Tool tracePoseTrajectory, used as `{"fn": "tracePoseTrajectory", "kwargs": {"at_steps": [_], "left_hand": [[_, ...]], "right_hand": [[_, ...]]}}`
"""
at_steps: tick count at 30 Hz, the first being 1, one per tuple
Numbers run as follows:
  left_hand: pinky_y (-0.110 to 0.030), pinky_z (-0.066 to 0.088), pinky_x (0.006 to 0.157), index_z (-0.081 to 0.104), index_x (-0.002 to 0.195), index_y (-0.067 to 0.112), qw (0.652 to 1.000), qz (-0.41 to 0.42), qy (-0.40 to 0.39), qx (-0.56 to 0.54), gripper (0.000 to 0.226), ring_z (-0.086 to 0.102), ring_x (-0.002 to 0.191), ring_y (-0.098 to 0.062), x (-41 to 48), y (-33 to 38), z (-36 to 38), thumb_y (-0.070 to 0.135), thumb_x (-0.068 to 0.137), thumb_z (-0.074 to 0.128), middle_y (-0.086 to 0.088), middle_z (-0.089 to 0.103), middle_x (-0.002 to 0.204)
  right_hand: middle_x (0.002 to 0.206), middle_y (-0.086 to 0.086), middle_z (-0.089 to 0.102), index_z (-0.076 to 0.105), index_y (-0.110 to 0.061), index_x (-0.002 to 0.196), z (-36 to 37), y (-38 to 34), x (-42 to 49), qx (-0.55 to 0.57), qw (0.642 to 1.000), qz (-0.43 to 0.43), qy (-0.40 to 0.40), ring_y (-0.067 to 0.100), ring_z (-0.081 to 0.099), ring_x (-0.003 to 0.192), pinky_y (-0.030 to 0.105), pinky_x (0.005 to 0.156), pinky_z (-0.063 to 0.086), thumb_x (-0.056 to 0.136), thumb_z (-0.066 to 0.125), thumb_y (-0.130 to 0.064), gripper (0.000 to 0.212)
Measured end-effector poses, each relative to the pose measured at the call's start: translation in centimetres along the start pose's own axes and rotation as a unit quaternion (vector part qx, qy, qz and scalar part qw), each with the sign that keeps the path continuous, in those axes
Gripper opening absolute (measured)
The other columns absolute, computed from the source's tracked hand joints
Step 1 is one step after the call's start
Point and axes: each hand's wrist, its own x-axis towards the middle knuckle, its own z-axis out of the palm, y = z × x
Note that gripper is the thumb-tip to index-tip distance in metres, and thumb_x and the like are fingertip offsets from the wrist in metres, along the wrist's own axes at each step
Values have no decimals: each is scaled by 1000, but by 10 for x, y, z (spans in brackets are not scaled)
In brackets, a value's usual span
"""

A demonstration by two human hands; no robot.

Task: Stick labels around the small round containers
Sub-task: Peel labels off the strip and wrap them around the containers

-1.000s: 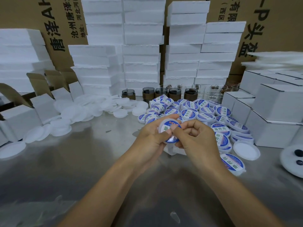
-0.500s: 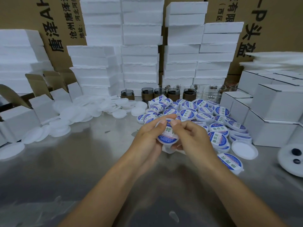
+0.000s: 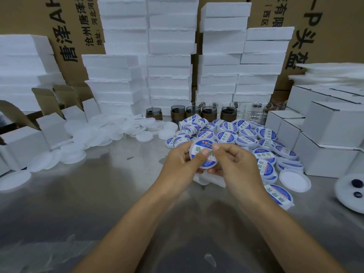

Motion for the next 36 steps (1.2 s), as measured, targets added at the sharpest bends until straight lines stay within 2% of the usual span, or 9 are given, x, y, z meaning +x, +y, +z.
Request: {"fn": "tracePoseTrajectory", "kwargs": {"at_steps": [5, 10, 12, 17, 20, 24, 27, 30, 36], "left_hand": [[-30, 54, 81, 63, 106, 13, 1000, 4, -29, -11, 27, 66, 89, -16, -2, 0, 1, 5, 81, 69, -4, 72, 95], [-24, 52, 68, 63, 105, 12, 1000, 2, -20, -11, 25, 64, 82, -13, 0, -2, -1, 7, 81, 69, -4, 71, 91], [-31, 53, 74, 63, 107, 9, 999, -15, -17, -44, 24, 65, 84, -17, 1, -2, -1, 8, 83, 66, -8, 71, 94], [-28, 56, 72, 63, 102, 8, 994, -28, 21, -106, 14, 69, 81, -20, 4, -4, -4, 6, 89, 57, -9, 73, 92], [-32, 56, 75, 63, 102, 8, 993, -26, 46, -106, 14, 68, 81, -21, 5, -5, -7, 6, 89, 58, -9, 73, 91], [-27, 56, 71, 63, 101, 10, 993, -25, 46, -106, 14, 69, 81, -19, 5, -6, -7, 9, 87, 61, -6, 74, 92], [-22, 55, 67, 65, 94, 19, 991, -30, 71, -106, 10, 67, 74, -9, 7, -6, -9, 15, 85, 64, 2, 72, 83], [-20, 53, 64, 66, 92, 24, 988, -42, 112, -94, 9, 65, 75, -6, 11, -7, -17, 17, 87, 63, 6, 71, 83], [-20, 52, 63, 66, 94, 22, 982, -74, 153, -85, 12, 63, 75, -8, 14, -11, -25, 13, 88, 62, 5, 68, 85]], "right_hand": [[50, 2, 63, 64, -4, 79, -3, 0, 0, 16, 1000, -2, 11, 12, 58, 44, 20, 47, 51, 89, 60, -19, 19], [49, 2, 64, 63, -13, 90, -3, 2, 0, 31, 999, -19, 15, 12, 60, 43, 17, 45, 47, 87, 63, -18, 6], [52, 1, 66, 63, -16, 89, -3, 3, 0, 18, 999, -35, 9, 11, 60, 45, 16, 46, 47, 88, 61, -17, 2], [54, 1, 65, 63, -24, 87, -6, 8, 2, -37, 996, -85, 11, 8, 57, 47, 15, 50, 46, 89, 59, -22, 4], [56, 1, 64, 57, -30, 91, -2, 12, 1, -87, 989, -118, -28, 7, 58, 48, 16, 53, 47, 89, 60, -15, 16], [53, -5, 63, 55, -31, 94, -4, 12, 3, -87, 988, -123, -37, 6, 59, 49, 17, 56, 49, 89, 60, -11, 21], [55, -6, 65, 56, -37, 95, -15, 8, 9, -65, 990, -123, 18, 5, 58, 48, 15, 56, 49, 90, 58, -15, 22], [56, -10, 65, 54, -46, 97, -31, 7, 20, -31, 990, -85, 112, 2, 57, 47, 25, 59, 50, 93, 54, -19, 27], [69, -1, 64, 52, -33, 123, -45, 20, 35, 4, 984, 30, 177, 11, 58, 49, 25, 51, 46, 92, 52, -10, 38]]}}
